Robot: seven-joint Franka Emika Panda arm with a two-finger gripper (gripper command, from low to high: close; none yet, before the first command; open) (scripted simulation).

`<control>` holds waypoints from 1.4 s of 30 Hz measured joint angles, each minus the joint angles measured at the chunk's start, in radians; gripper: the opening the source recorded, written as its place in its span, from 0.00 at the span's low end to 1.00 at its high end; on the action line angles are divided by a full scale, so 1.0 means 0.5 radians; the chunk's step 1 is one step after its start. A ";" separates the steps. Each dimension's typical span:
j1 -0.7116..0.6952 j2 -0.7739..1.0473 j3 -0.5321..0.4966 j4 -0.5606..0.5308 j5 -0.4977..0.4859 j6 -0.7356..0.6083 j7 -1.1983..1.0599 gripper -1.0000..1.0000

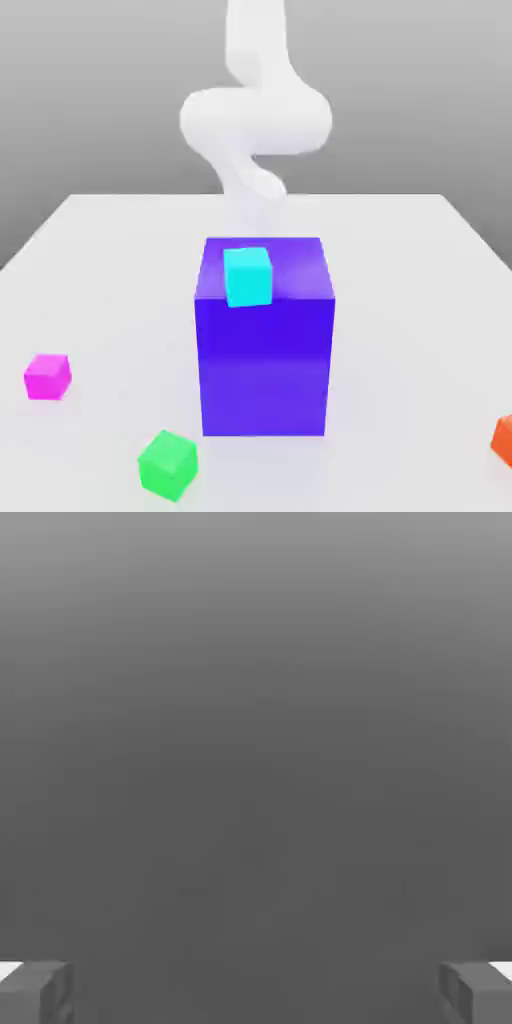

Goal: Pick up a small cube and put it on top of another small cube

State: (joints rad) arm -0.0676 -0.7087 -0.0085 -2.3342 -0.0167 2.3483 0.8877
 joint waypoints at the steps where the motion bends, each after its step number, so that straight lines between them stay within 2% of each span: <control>1: -0.061 0.079 -0.006 -0.029 -0.012 0.041 0.075 0.50; 6: -0.340 0.447 -0.051 -0.167 -0.060 0.235 0.416 0.50; 16: -0.761 1.170 -0.280 -0.438 -0.081 0.618 1.036 0.50; 19: -0.914 1.390 -0.360 -0.519 -0.007 0.734 1.164 0.50; 23: -1.047 1.686 -0.391 -0.615 0.191 0.891 1.245 0.50; 28: -1.203 2.049 -0.222 -0.568 0.387 1.163 1.140 0.50; 29: -1.233 2.115 -0.187 -0.555 0.409 1.215 1.123 0.00; 36: -1.243 2.128 -0.177 -0.552 0.409 1.229 1.124 0.00; 42: -1.156 1.753 -0.309 -0.629 0.197 0.936 1.266 0.00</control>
State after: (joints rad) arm -0.6455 0.1680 -0.1627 -2.6487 0.0816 2.8161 1.5209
